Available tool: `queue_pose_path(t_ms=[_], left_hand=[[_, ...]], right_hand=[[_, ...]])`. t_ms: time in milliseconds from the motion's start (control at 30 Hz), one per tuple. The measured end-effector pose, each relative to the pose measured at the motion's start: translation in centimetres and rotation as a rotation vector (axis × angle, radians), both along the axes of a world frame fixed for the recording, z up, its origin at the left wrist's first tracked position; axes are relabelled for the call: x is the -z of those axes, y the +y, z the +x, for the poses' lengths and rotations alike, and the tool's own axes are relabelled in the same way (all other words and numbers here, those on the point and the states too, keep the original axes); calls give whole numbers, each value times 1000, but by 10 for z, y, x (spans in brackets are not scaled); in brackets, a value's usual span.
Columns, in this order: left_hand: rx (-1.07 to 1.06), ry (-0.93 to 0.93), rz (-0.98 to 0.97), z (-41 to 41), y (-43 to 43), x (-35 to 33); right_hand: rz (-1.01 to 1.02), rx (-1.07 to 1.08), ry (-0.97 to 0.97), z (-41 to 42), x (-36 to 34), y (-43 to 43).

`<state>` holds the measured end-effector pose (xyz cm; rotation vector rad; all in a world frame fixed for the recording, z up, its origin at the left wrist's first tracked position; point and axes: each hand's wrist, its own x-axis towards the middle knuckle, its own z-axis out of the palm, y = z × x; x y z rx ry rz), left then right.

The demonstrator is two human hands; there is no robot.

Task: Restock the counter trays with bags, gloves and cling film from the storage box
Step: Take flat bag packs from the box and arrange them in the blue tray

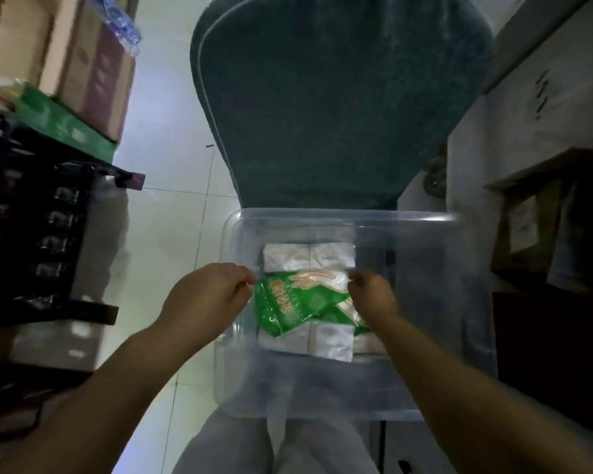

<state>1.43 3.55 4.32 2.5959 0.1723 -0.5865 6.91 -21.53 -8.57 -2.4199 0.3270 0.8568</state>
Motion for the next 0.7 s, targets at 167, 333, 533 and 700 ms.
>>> queue_pose_path(t_ms=[167, 333, 533, 700], left_hand=[[-6, -14, -14, 15, -15, 39], [-41, -4, -22, 23, -19, 63], [-50, 13, -38, 20, -24, 76], [-30, 21, -45, 18, -31, 77]], right_hand=[[197, 511, 55, 33, 67, 6], [298, 682, 139, 55, 107, 15], [418, 822, 204, 62, 116, 16], [421, 727, 105, 58, 93, 17]])
